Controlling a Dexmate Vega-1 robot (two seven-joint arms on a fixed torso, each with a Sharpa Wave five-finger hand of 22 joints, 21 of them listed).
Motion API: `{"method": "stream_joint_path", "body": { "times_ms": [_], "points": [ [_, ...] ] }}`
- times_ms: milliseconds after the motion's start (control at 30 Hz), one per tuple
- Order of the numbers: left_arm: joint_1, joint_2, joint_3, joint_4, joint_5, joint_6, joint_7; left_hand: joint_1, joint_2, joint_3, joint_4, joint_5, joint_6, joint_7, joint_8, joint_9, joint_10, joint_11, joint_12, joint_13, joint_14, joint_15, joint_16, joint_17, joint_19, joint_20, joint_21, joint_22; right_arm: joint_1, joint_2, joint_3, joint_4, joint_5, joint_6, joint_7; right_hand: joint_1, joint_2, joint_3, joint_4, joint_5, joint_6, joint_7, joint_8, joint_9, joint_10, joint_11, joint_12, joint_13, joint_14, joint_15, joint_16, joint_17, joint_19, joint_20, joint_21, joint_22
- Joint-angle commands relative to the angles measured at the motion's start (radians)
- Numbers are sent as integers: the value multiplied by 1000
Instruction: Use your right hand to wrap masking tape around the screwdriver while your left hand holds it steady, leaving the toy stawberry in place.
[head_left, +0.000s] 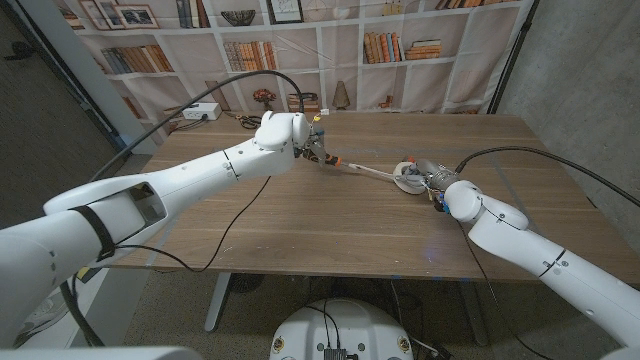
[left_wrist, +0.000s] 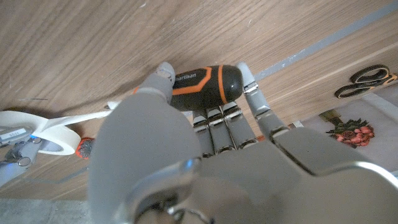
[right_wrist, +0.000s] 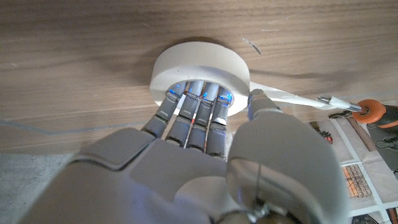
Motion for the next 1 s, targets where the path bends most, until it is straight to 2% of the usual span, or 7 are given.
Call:
{"method": "stream_joint_path", "body": {
  "times_ms": [33, 200, 333, 533, 600, 900, 1000],
  "points": [
    [-47, -47, 43, 73, 153, -45, -209, -14, -30, -31, 8, 24, -118, 10, -3, -25, -93, 24, -2, -24, -103, 40, 7, -23, -87, 43, -49, 2, 100, -46, -83, -13, 56, -142, 108, -37, -30, -25, 8, 12, -79, -9, -37, 4, -73, 7, -37, -23, -57, -1, -73, -48, -20, 55, -24, -1],
    [-55, -65, 35, 106, 187, -72, -278, -37, -43, -73, 24, 54, -228, 39, 2, -57, -206, 56, 0, -48, -243, 95, 3, -48, -160, 64, -99, 3, 139, -65, -116, -19, 78, -177, 138, -96, -88, -74, 23, 21, -164, -3, -89, -3, -134, 34, -73, -52, -112, 14, -144, -92, -49, 61, -62, -2],
    [-27, -59, -1, 92, 204, -78, -267, -60, -58, -114, 40, 80, -341, 44, 0, -86, -293, 72, 4, -65, -339, 129, 6, -70, -220, 84, -145, 3, 145, -74, -110, -21, 119, -169, 140, -154, -144, -138, 44, 54, -282, -3, -162, -22, -248, 63, -150, -99, -204, 42, -231, -137, -95, 82, -120, -2],
    [48, -36, -92, 36, 192, -77, -185, -83, -58, -167, 62, 115, -519, 7, -1, -140, -447, 85, 0, -104, -455, 165, 9, -106, -244, 103, -197, 1, 51, -75, -18, -32, 198, -46, 18, -211, -138, -176, 77, 77, -345, -6, -207, -42, -321, 76, -226, -142, -249, 65, -265, -166, -140, 98, -175, -4],
    [79, -26, -132, 14, 165, -82, -151, -93, -55, -177, 70, 119, -555, 2, -4, -151, -479, 86, -1, -114, -467, 171, 12, -113, -244, 104, -206, 1, 22, -78, 7, -46, 212, -10, -21, -242, -125, -190, 97, 82, -392, -41, -236, -54, -348, 69, -264, -166, -254, 74, -273, -180, -155, 97, -200, -4],
    [130, 3, -183, -42, 152, -83, -96, -99, -45, -185, 78, 124, -570, -2, 3, -163, -488, 91, 6, -125, -475, 176, 15, -120, -250, 104, -219, 0, -3, -133, 20, -193, 185, -71, -66, -244, -125, -206, 98, 88, -384, -84, -256, -78, -328, 59, -307, -213, -258, 86, -292, -217, -163, 97, -237, -4],
    [142, 13, -195, -57, 144, -87, -88, -102, -42, -187, 81, 125, -563, -2, 7, -166, -489, 90, 8, -128, -477, 177, 16, -122, -252, 104, -222, 0, 59, -170, -28, -266, 167, -191, 13, -212, -145, -231, 76, 105, -483, -117, -323, -89, -399, 53, -402, -272, -344, 101, -348, -270, -217, 98, -310, -5]
  ]
}}
